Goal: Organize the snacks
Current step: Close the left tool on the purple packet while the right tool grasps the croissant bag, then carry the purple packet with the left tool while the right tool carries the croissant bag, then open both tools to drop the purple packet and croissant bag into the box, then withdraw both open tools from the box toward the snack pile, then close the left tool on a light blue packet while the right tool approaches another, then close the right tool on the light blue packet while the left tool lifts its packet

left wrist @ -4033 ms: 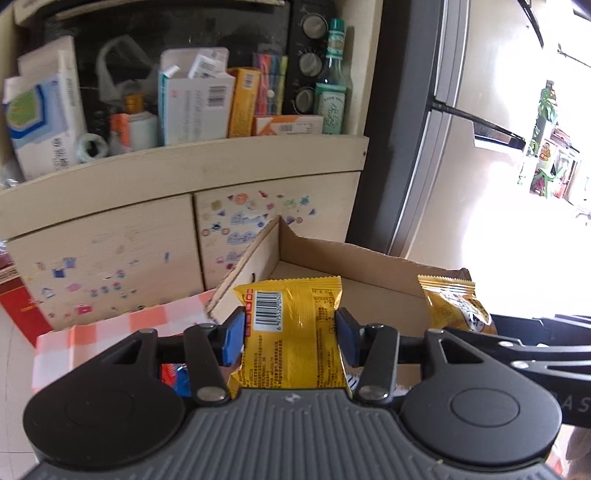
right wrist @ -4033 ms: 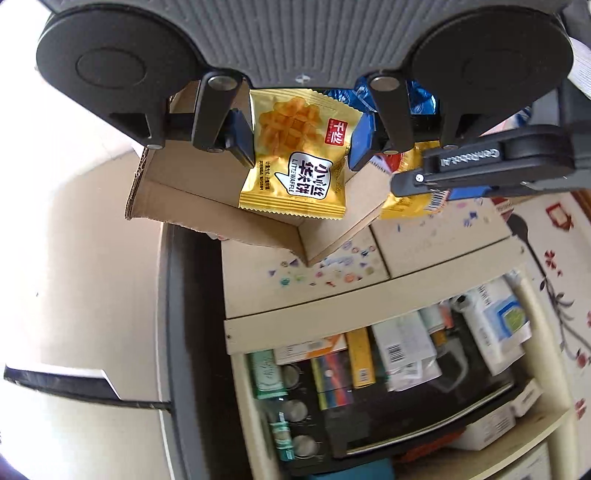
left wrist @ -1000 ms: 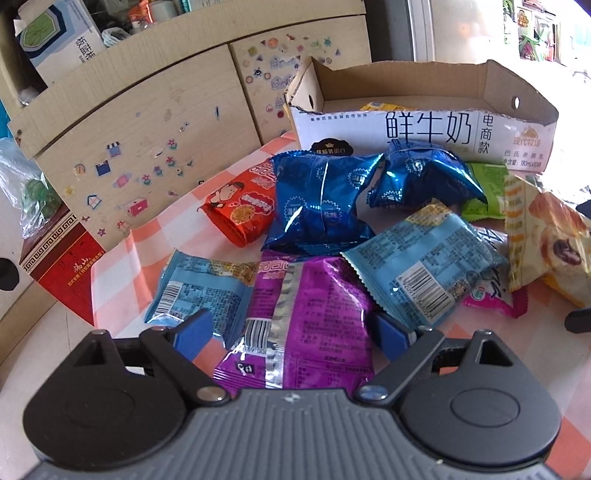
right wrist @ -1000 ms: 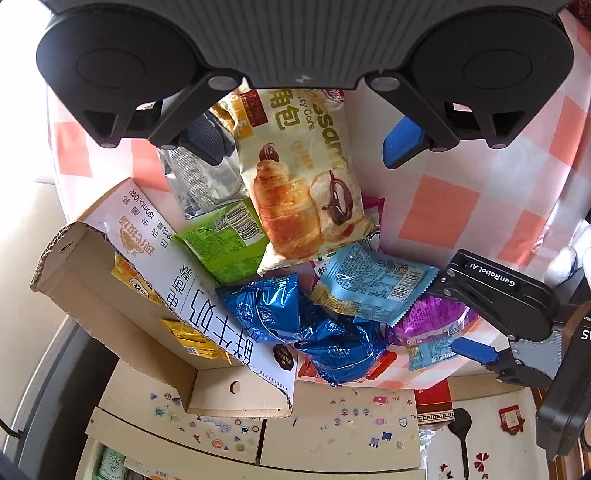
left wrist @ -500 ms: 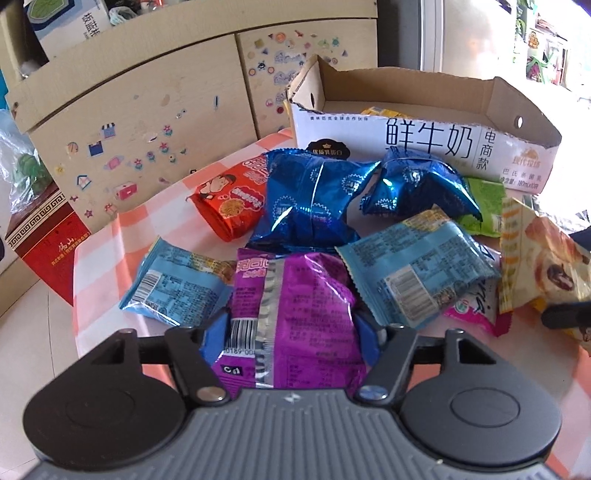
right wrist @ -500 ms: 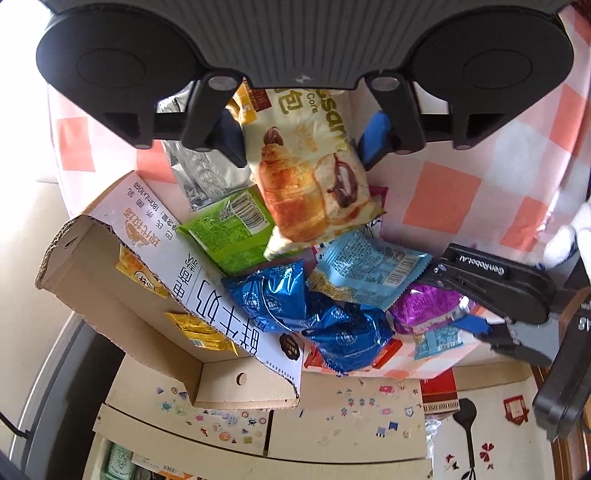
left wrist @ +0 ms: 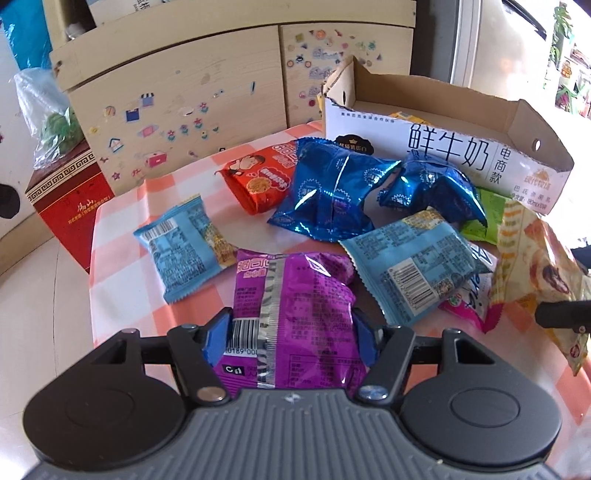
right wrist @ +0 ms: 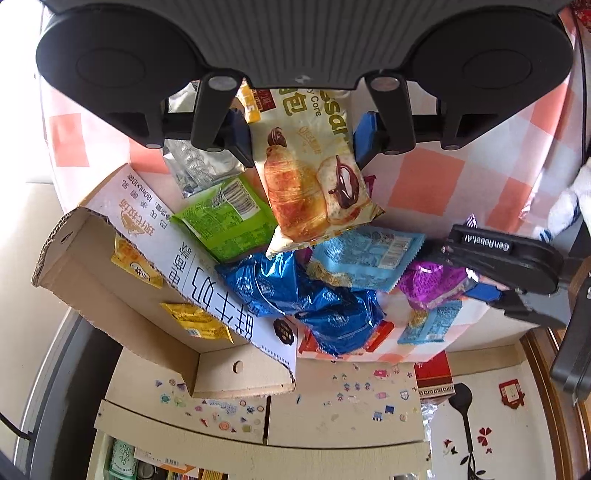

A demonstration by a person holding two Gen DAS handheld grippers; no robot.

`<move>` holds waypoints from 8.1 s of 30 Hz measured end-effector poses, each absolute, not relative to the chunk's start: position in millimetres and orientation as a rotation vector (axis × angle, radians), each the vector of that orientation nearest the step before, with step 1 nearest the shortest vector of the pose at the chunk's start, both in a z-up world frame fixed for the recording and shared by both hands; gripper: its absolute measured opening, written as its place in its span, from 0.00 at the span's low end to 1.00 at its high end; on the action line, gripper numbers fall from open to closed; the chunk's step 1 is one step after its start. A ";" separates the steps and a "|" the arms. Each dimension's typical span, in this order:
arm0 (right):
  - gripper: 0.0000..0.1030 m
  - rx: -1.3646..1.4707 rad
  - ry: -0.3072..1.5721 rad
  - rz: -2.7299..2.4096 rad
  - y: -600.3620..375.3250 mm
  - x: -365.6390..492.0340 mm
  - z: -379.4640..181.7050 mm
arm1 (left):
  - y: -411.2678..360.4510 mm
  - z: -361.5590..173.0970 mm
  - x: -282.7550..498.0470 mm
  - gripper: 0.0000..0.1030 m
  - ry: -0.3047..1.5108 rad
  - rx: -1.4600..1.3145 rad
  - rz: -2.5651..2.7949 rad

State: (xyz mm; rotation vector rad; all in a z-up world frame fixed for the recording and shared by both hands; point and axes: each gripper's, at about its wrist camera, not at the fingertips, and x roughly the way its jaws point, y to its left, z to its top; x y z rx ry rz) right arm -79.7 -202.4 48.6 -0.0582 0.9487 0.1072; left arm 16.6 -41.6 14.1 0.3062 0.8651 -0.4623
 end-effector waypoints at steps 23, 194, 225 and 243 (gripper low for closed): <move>0.59 -0.016 0.890 0.121 -202.0 -77.6 62.8 | -14.6 50.9 -33.2 0.64 0.802 0.119 -0.369; 0.93 -0.543 0.910 0.744 -101.7 25.4 9.4 | -20.1 12.2 118.1 0.54 0.984 0.184 -0.342; 0.67 -0.200 0.943 0.508 -151.2 18.5 51.9 | -26.1 -0.4 120.1 1.00 1.004 0.198 -0.329; 0.63 -0.140 1.020 0.460 -166.8 22.3 45.0 | -37.8 16.8 78.1 0.48 0.931 0.328 -0.465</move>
